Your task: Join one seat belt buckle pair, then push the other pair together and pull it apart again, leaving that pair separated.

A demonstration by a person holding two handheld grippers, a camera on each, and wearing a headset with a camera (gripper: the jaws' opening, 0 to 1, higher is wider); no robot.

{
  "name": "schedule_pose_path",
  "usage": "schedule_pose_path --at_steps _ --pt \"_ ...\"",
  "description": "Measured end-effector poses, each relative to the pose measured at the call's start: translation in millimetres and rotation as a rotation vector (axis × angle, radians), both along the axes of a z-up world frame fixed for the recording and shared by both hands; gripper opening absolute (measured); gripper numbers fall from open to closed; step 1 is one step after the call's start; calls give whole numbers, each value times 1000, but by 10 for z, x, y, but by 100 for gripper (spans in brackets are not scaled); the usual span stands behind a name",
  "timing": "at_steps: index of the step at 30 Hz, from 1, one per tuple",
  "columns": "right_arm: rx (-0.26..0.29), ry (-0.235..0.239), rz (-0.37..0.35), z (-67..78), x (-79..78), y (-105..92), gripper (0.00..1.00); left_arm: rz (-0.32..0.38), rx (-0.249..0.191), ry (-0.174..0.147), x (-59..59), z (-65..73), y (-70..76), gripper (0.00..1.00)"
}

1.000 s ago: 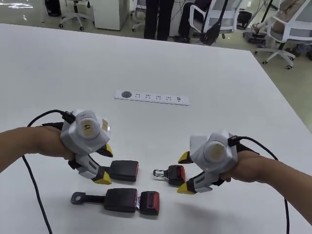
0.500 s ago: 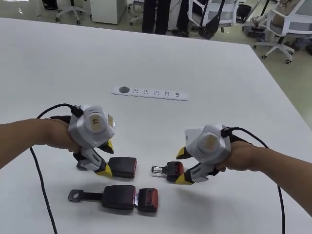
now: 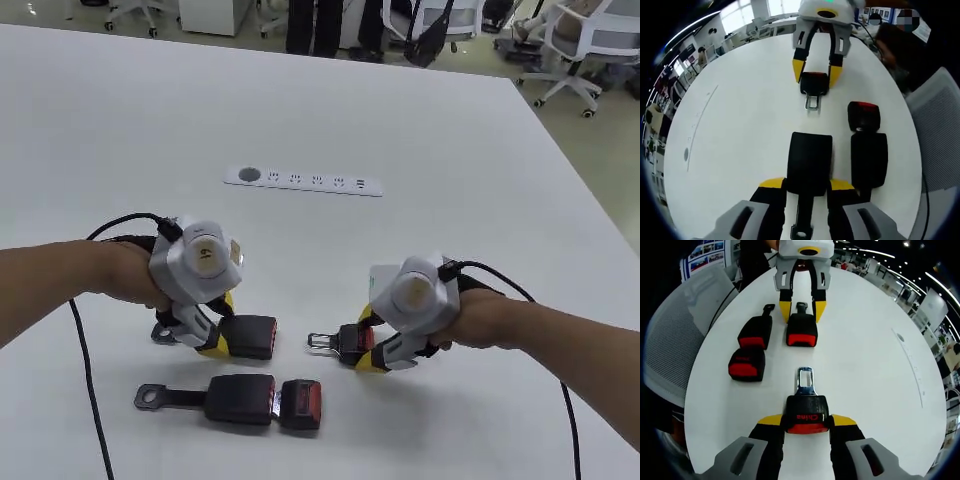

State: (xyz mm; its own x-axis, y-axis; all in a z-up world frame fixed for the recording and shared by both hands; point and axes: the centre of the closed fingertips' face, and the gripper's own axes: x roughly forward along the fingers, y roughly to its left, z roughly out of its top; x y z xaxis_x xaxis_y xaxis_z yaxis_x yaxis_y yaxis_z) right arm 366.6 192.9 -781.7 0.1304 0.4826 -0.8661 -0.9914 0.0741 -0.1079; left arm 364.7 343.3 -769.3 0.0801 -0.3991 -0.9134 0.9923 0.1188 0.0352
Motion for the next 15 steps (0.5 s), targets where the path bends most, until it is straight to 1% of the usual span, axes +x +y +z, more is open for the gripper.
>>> schedule_pose_path --at_steps 4,6,8,10,14,15 --pt "8 2 -4 8 -12 -5 32 -5 -3 -2 5 -34 0 33" --pt "9 1 -4 39 -25 -9 32 -8 -5 -3 26 -64 14 33" --pt "9 1 -3 6 -8 -6 32 -14 -4 -4 38 -83 22 33" --pt "10 1 0 23 -20 -7 32 -23 -4 -5 30 -87 14 33" --pt "11 3 6 5 -11 -1 31 -18 -6 3 29 -98 17 32" --pt "11 4 8 25 -24 1 31 -15 -7 5 25 -97 16 32"
